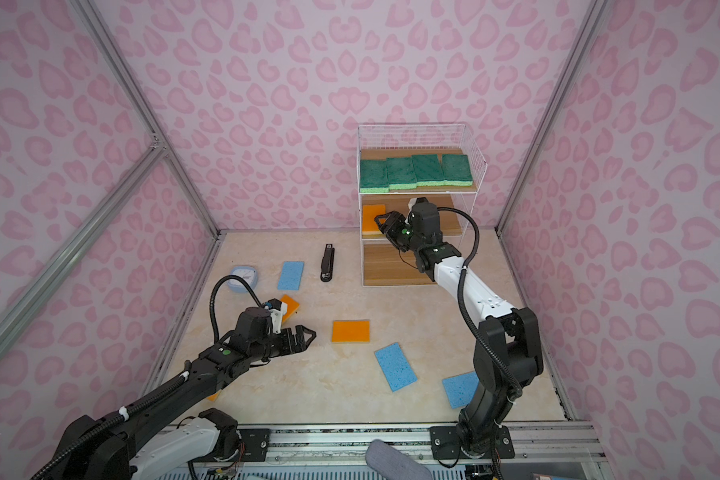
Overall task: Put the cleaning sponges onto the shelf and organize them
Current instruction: 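Lower the orange sponge onto the middle shelf and open the right gripper, then withdraw the right arm from the shelf while the left grasps an orange sponge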
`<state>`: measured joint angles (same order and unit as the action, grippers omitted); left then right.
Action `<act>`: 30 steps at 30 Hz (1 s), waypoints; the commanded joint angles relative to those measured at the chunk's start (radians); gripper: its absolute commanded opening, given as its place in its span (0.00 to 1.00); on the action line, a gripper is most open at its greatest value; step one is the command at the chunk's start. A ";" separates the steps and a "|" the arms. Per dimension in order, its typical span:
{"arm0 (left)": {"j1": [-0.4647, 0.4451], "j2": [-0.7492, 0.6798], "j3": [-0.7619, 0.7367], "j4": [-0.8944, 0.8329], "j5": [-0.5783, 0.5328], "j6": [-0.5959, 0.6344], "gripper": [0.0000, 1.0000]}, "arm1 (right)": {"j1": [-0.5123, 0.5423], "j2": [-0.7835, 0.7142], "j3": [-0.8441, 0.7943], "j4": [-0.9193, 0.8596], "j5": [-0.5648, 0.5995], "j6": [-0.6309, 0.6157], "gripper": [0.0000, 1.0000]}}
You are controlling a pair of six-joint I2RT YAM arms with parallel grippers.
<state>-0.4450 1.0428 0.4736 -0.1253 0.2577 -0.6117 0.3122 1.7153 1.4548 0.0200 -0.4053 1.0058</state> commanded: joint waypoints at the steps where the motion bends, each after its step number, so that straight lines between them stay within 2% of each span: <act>1: 0.002 -0.007 0.008 0.013 0.001 0.004 0.99 | 0.002 -0.023 0.000 -0.032 0.039 -0.050 0.58; 9: -0.017 0.008 0.010 0.017 -0.001 0.006 1.00 | -0.010 -0.073 -0.034 -0.069 0.063 -0.094 0.63; 19: -0.097 0.126 0.036 0.088 -0.003 -0.015 0.79 | -0.019 -0.228 -0.192 -0.080 0.080 -0.143 0.63; 26: -0.144 0.263 0.082 0.158 -0.014 -0.040 0.75 | -0.020 -0.394 -0.343 -0.111 0.083 -0.193 0.63; 30: -0.155 0.335 0.120 0.186 -0.022 -0.049 0.69 | -0.027 -0.486 -0.425 -0.126 0.069 -0.208 0.64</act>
<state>-0.5957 1.3434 0.5682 -0.0029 0.2531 -0.6460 0.2874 1.2697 1.0710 -0.0952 -0.3332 0.8268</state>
